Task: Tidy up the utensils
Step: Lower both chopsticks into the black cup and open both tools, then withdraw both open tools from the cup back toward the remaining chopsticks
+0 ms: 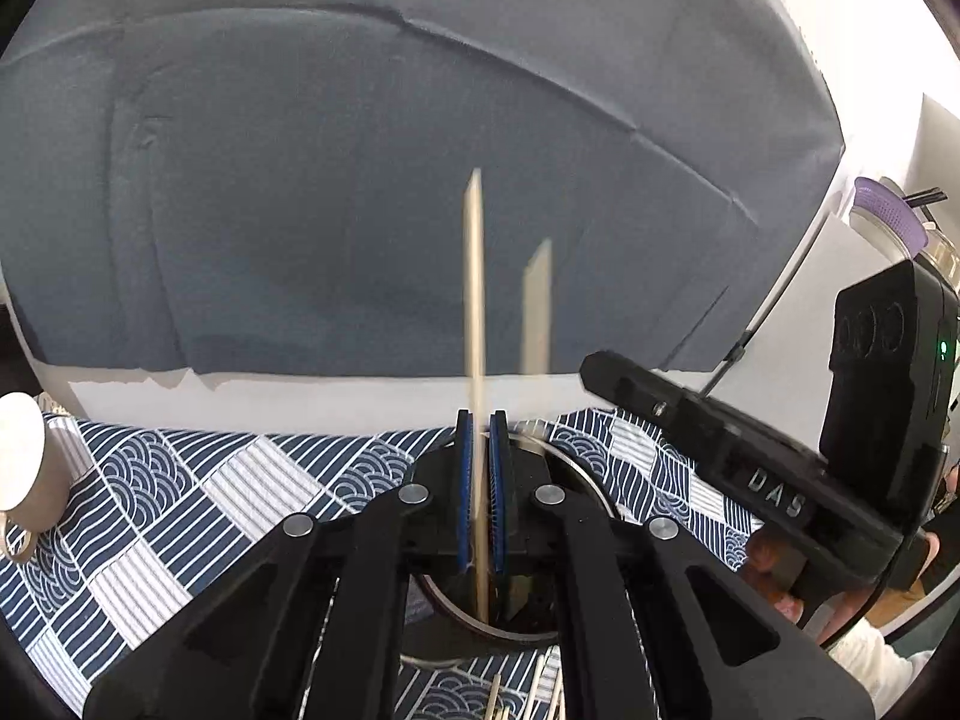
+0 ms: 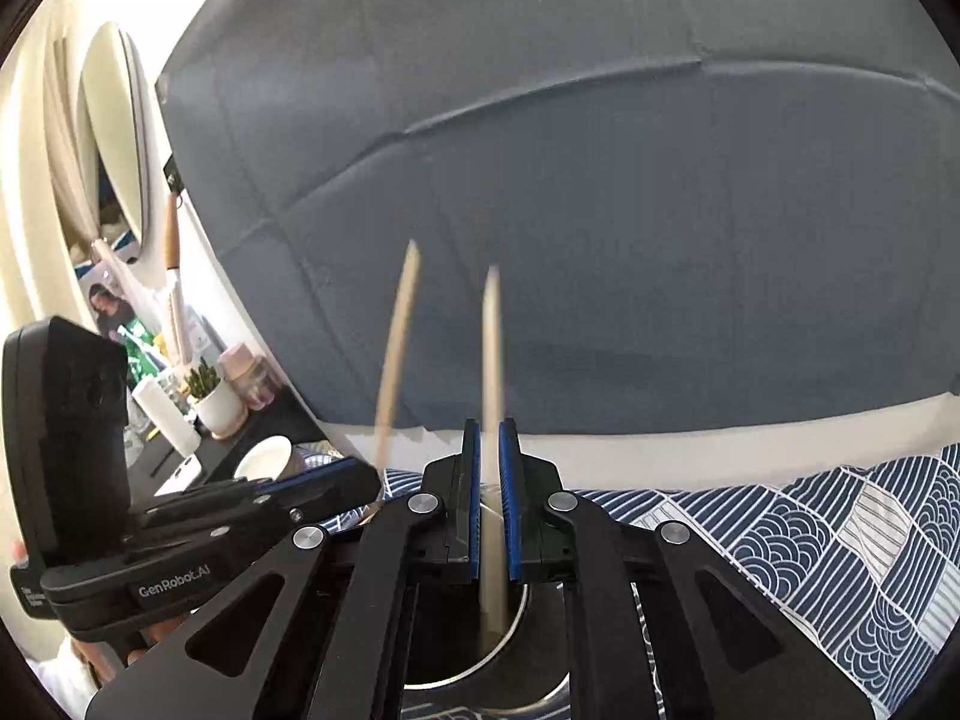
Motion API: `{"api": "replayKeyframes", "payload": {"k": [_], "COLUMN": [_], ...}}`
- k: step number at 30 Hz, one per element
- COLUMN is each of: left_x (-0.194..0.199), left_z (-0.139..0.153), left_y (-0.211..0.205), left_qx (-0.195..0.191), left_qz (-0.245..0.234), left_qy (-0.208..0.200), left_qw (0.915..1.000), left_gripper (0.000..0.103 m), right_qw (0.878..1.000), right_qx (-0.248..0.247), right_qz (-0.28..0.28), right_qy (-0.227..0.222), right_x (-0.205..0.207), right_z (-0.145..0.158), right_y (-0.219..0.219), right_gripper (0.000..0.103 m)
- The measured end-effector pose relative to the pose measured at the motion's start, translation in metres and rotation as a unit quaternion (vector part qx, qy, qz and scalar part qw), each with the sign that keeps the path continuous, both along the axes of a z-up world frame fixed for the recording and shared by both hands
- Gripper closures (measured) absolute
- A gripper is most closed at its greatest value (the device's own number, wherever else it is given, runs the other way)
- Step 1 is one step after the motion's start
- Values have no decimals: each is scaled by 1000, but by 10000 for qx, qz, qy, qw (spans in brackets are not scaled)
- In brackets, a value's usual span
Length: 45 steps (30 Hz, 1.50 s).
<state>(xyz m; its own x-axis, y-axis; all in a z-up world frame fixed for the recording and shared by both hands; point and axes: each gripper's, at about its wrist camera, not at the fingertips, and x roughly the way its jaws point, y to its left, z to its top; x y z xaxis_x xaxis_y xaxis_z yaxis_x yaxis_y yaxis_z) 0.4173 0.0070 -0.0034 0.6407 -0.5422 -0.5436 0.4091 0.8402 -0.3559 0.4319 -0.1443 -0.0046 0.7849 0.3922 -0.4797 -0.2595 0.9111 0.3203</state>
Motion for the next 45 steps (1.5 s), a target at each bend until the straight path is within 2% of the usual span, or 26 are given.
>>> {"api": "replayKeyframes", "payload": {"k": [2,6,8,10,12,14,20,22,26,29,33,39,43,45], "left_x": [-6,-20,-26,-32,-40,-46,-68,-76,-88,-92,-103,-112,-110,-109], "left_z": [-1,4,8,12,17,20,20,17,8,-1,-20,-54,-72,-79], "left_y": [2,7,11,14,18,21,33,38,42,44,50,52,56,54], "left_qx": [-21,89,76,119,189,206,394,441,569,625,765,1008,782,836], "left_qz": [8,139,233,307,419,465,635,655,652,699,691,457,280,230], "left_qy": [45,-9,4,-30,-67,-58,8,71,266,466,728,1174,1536,1566], "left_qw": [10000,9999,9997,9995,9989,9987,9972,9969,9959,9945,9920,9869,9846,9839], "left_gripper": [97,84,79,73,65,62,35,34,24,18,14,14,14,14], "right_qw": [10000,9999,9999,9998,9997,9996,9994,9991,9990,9987,9978,9951,9917,9896], "right_qx": [-12,-37,-74,-125,-163,-223,-327,-385,-392,-436,-483,-547,-712,-790], "right_qz": [-13,-48,-85,-136,-139,-162,-96,-105,-128,-170,-242,-409,-497,-545], "right_qy": [44,104,108,81,68,53,95,112,191,224,389,717,947,1075], "right_x": [-3,-10,-16,-21,-26,-32,-50,-57,-67,-75,-83,-92,-97,-98], "right_z": [0,2,5,9,13,16,26,27,27,25,17,-2,-19,-28], "right_y": [-3,-12,-16,-21,-24,-27,-30,-29,-31,-31,-34,-37,-36,-38], "right_gripper": [94,93,78,69,66,55,41,37,21,18,16,16,16,16]}}
